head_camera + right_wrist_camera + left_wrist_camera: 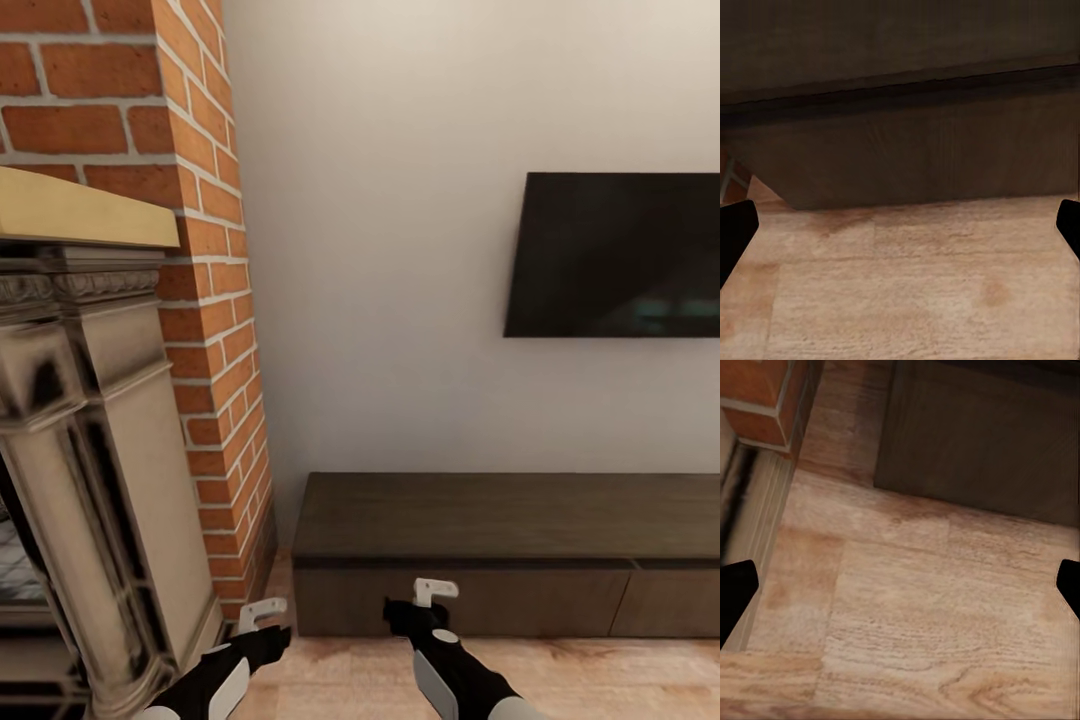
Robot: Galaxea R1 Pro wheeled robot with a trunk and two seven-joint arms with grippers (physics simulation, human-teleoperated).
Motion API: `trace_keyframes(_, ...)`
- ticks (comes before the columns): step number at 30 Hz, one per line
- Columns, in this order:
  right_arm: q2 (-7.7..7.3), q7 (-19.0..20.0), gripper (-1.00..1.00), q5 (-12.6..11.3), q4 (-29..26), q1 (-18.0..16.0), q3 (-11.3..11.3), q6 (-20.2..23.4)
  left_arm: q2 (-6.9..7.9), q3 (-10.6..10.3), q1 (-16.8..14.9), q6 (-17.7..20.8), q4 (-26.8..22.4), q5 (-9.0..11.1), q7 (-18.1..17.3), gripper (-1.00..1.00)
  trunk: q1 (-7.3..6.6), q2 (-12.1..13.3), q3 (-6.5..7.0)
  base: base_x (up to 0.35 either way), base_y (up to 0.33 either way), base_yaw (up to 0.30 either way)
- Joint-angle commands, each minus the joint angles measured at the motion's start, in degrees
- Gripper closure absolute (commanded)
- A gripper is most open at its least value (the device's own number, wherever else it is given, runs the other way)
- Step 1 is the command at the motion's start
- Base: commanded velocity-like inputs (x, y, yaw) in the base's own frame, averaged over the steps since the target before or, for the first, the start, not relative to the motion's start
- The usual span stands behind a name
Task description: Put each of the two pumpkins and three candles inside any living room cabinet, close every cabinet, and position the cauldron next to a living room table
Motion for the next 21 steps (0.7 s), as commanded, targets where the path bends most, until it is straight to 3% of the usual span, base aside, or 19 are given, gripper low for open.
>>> trace_keyframes(1, 0.0, -0.7, -1.0, -0.2, 0.1, -0.1, 0.8, -0.3, 0.04, -0.1, 0.0, 0.6, -0.1, 0.6, 0.0, -1.0, 0.01, 0.0, -0.06, 0.093, 0.0, 0.0)
trace_keyframes(9, 0.0, -3.3, -1.0, 2.3, 0.0, -0.1, 3.3, -0.3, -0.02, 2.4, 0.0, 3.2, -0.2, 0.6, -2.6, -1.0, 0.01, 0.0, -0.06, 0.021, 0.0, 0.0)
trace_keyframes(14, 0.0, -4.9, -1.0, 4.0, 0.0, -0.1, 3.4, -0.4, -0.18, 4.0, 0.0, 4.8, -0.2, 0.1, -4.2, -1.0, 0.01, 0.0, -0.06, 0.001, 0.0, 0.0)
trace_keyframes(15, 0.0, -5.4, -1.0, 5.2, 0.0, -0.1, 3.4, -0.3, -0.17, 5.1, 0.0, 44.1, -0.2, 0.0, -93.1, -1.0, 0.01, 0.0, -0.06, 0.0, 0.0, 0.0)
trace_keyframes(16, 0.0, -5.4, -1.0, 5.2, 0.0, -0.1, 3.4, -0.4, -0.15, 5.1, 0.0, 44.1, -0.3, -0.1, -92.8, -1.0, 0.01, 0.0, -0.06, 0.0, 0.0, 0.0)
trace_keyframes(18, 0.0, -5.4, -1.0, 5.2, 0.0, -0.1, 3.4, -0.4, -0.19, 5.1, 0.0, 44.2, -0.6, -0.2, -88.3, -1.0, 0.01, 0.0, -0.06, 0.0, 0.0, 0.0)
trace_keyframes(21, 0.0, -5.3, -1.0, 5.2, 0.0, -0.1, 3.3, -0.4, -0.42, 5.4, -0.1, 44.6, -4.6, 0.1, -74.7, -1.0, 0.01, 0.0, -0.06, 0.0, 0.0, 0.0)
